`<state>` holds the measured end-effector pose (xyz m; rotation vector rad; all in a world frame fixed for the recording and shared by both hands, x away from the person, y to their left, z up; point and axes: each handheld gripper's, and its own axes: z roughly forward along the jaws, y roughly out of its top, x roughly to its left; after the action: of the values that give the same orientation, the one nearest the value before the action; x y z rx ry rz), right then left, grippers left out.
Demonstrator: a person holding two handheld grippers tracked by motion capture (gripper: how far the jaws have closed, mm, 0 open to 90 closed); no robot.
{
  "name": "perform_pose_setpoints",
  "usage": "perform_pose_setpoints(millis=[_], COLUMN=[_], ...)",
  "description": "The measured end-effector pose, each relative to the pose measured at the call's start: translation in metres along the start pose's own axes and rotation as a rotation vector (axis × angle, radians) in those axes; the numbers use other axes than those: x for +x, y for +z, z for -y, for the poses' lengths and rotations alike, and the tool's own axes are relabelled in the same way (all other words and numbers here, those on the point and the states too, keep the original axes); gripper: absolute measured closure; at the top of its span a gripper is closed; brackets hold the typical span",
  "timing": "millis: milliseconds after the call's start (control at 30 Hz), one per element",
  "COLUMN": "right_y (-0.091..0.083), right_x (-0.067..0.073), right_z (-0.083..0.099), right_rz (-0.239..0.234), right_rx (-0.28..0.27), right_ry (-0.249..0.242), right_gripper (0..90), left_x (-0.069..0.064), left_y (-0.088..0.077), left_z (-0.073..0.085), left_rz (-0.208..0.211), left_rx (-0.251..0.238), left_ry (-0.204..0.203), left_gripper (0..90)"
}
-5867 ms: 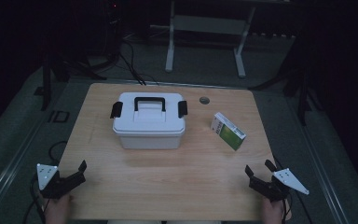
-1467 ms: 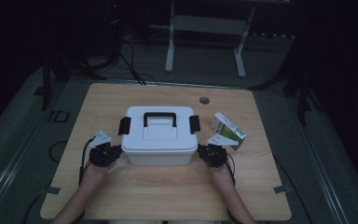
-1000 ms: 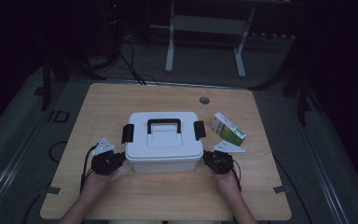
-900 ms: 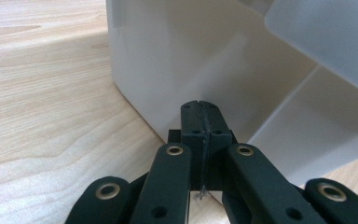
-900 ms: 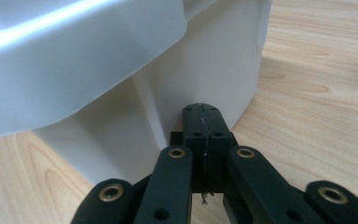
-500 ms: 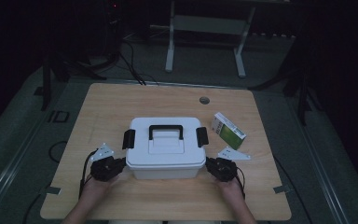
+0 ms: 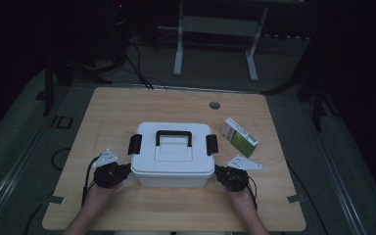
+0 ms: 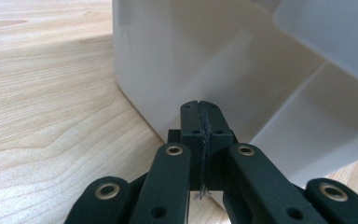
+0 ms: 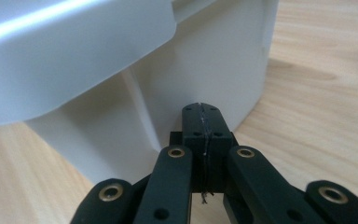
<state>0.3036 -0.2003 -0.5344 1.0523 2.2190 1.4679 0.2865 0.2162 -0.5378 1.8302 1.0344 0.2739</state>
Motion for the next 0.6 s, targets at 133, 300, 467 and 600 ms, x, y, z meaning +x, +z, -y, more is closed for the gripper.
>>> perform_pose_setpoints(millis=[133, 300, 467, 600], right_y=[-0.010, -0.023, -0.032, -0.037], right_x=[-0.007, -0.015, -0.019, -0.025], right_z=[-0.003, 0.003, 0.010, 0.014], right_rz=[0.039, 0.045, 0.044, 0.015], right_rx=[-0.031, -0.034, -0.025, -0.033], right_ry=[0.011, 0.016, -0.012, 0.027], right_gripper=[86.2, 69.5, 42.9, 25.1], left_x=[0.008, 0.017, 0.024, 0.026], left_y=[-0.005, -0.014, -0.028, -0.040], left_z=[0.001, 0.004, 0.004, -0.004], left_rz=[-0.016, -0.010, 0.017, 0.049], left_rx=[0.016, 0.044, 0.057, 0.041], left_ry=[-0.002, -0.012, 0.007, 0.023], left_gripper=[85.2, 69.5, 47.0, 36.8])
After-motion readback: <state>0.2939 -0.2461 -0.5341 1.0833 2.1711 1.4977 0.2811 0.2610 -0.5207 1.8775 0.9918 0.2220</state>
